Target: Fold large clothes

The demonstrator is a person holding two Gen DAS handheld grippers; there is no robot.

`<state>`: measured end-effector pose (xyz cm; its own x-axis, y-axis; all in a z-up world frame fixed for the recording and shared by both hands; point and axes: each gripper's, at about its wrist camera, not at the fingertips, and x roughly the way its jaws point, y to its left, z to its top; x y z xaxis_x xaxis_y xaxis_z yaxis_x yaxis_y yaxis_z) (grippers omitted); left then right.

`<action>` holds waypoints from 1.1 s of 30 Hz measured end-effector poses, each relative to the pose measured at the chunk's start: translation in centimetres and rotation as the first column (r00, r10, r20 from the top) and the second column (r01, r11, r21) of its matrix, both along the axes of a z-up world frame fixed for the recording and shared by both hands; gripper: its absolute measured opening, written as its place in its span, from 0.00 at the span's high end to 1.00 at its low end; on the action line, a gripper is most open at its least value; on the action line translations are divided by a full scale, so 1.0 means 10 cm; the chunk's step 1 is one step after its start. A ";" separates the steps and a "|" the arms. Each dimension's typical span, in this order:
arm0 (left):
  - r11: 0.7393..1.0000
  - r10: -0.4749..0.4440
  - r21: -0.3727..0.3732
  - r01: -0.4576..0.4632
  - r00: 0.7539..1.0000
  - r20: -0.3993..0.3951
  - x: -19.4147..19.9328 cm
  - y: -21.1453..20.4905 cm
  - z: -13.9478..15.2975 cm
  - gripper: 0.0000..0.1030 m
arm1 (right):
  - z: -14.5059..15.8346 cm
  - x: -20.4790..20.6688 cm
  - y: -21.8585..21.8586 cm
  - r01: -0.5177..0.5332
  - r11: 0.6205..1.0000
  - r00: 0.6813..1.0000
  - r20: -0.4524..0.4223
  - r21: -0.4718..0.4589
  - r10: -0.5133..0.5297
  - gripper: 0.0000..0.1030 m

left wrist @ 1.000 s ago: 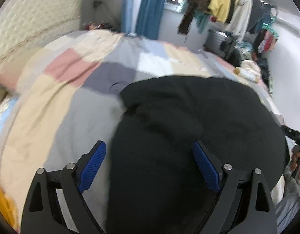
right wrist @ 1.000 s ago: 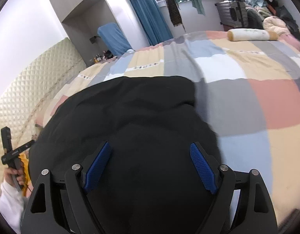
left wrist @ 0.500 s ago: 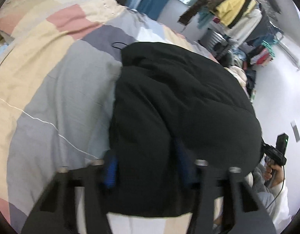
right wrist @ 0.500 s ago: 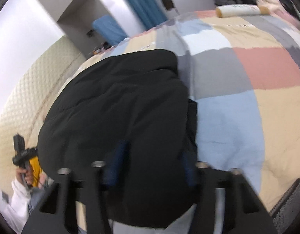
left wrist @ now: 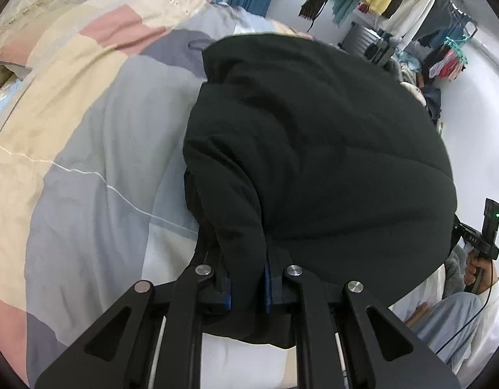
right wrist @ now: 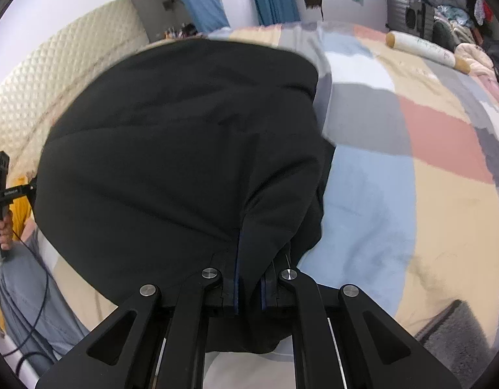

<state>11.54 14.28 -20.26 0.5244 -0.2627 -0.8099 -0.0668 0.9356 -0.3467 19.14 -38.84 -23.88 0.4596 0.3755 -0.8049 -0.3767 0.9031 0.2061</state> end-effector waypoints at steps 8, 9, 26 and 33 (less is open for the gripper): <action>0.997 0.066 0.025 -0.067 0.998 0.022 -0.03 0.07 0.17 0.58 | 0.21 0.03 -0.20 0.080 0.993 0.997 -0.015 0.084 -0.079 0.81; 0.996 0.080 0.026 -0.081 0.996 0.025 -0.05 0.09 0.22 0.40 | 0.27 0.01 -0.23 0.092 0.992 0.996 -0.015 0.089 -0.091 0.68; 0.973 0.076 0.182 -0.139 0.945 0.319 -0.45 -0.45 1.96 0.15 | 2.33 -0.78 -0.03 0.150 0.962 0.900 0.370 0.229 -0.228 0.27; 0.959 -0.006 0.251 -0.130 0.878 0.479 -0.82 -0.90 2.63 0.00 | 2.94 -1.28 0.33 0.074 0.968 0.830 0.524 0.239 -0.193 0.19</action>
